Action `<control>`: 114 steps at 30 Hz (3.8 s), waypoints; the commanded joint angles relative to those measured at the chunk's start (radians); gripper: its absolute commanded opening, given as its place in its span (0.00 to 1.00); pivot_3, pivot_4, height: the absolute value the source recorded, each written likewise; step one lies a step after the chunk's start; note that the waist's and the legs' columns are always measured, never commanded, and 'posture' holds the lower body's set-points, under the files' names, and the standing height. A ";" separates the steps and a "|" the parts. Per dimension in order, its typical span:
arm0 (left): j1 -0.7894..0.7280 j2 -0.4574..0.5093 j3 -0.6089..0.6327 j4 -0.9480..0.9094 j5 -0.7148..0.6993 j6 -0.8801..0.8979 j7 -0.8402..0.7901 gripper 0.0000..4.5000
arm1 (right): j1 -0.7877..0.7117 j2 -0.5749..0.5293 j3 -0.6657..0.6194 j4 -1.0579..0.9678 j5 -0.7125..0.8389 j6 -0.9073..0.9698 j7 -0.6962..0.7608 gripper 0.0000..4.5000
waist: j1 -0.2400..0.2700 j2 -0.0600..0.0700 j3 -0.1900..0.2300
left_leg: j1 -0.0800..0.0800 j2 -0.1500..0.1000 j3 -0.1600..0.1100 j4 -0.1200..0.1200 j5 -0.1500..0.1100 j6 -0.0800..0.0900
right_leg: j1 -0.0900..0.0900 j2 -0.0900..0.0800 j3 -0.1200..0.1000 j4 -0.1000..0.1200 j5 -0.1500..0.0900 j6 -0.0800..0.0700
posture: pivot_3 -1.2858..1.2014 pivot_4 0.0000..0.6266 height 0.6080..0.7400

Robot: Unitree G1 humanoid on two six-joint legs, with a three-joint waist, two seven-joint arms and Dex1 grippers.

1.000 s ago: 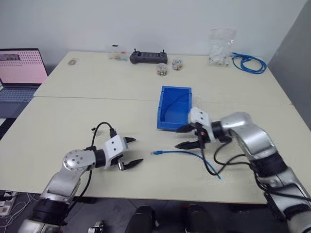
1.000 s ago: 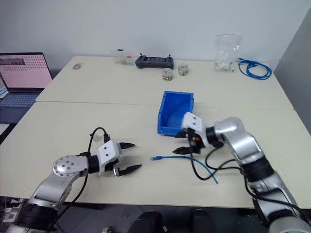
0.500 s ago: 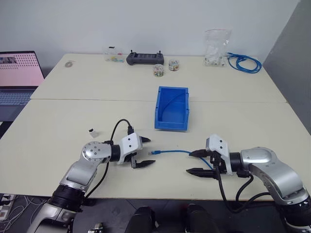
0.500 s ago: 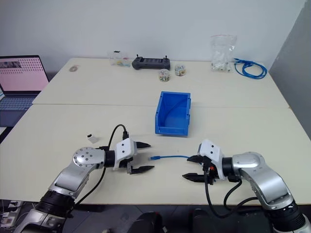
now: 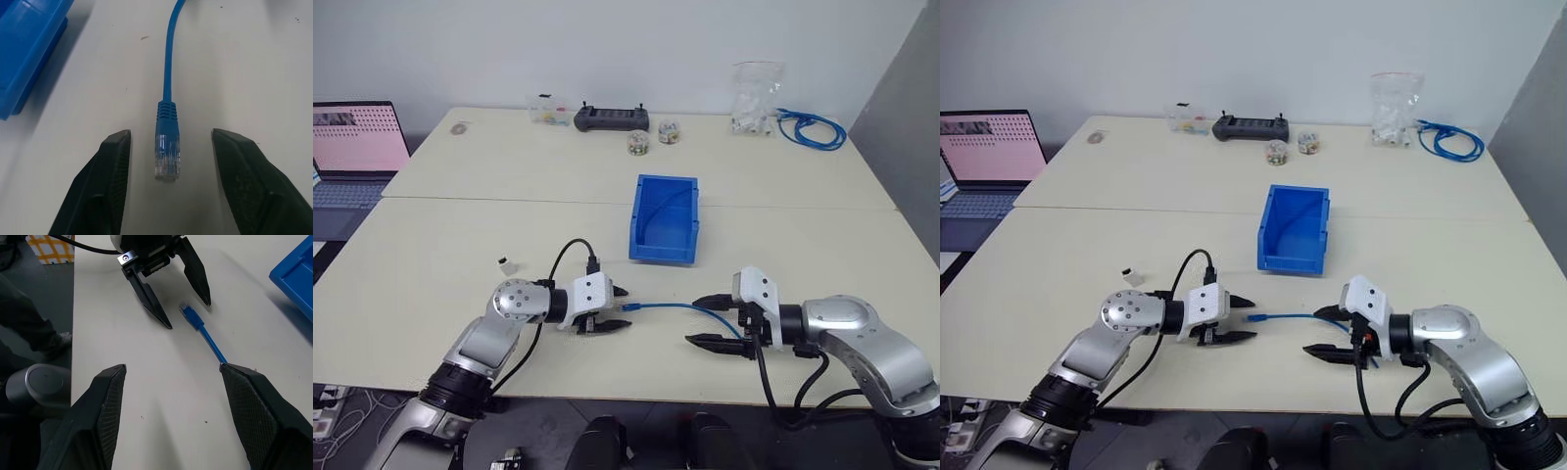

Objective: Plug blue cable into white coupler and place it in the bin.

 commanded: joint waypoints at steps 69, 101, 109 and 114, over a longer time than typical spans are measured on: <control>-0.256 -0.146 0.357 -0.268 -1.027 1.221 0.106 0.06 | -0.174 0.130 -0.216 0.011 0.894 0.316 -0.419 0.03 | -0.024 -0.005 0.003 | -0.001 0.001 -0.001 0.000 0.000 0.000 | -0.001 0.001 0.000 0.001 0.000 -0.001 | 0.52 0.24 1.00; 0.010 -0.045 0.527 -0.506 -1.001 1.090 0.335 1.00 | -0.167 0.081 -0.224 0.188 0.653 0.200 -0.369 0.02 | -0.025 -0.005 0.003 | -0.002 0.001 0.000 -0.001 0.000 0.000 | -0.002 0.001 0.002 0.000 0.000 0.000 | 0.52 0.24 1.00; 0.348 -0.314 0.629 -0.615 -0.630 0.779 0.866 1.00 | -0.157 0.092 -0.205 0.216 0.581 0.176 -0.340 0.02 | -0.015 -0.005 0.003 | -0.001 0.001 0.002 0.000 0.000 0.000 | -0.001 0.000 0.003 -0.002 0.001 -0.001 | 0.52 0.24 1.00; 0.433 -0.429 0.598 -0.579 -0.408 0.613 1.067 1.00 | -0.175 0.105 -0.192 0.226 0.558 0.179 -0.319 0.02 | 0.003 -0.005 0.003 | -0.002 0.001 0.001 0.000 0.000 0.000 | -0.002 0.000 0.002 -0.003 0.002 -0.001 | 0.52 0.24 1.00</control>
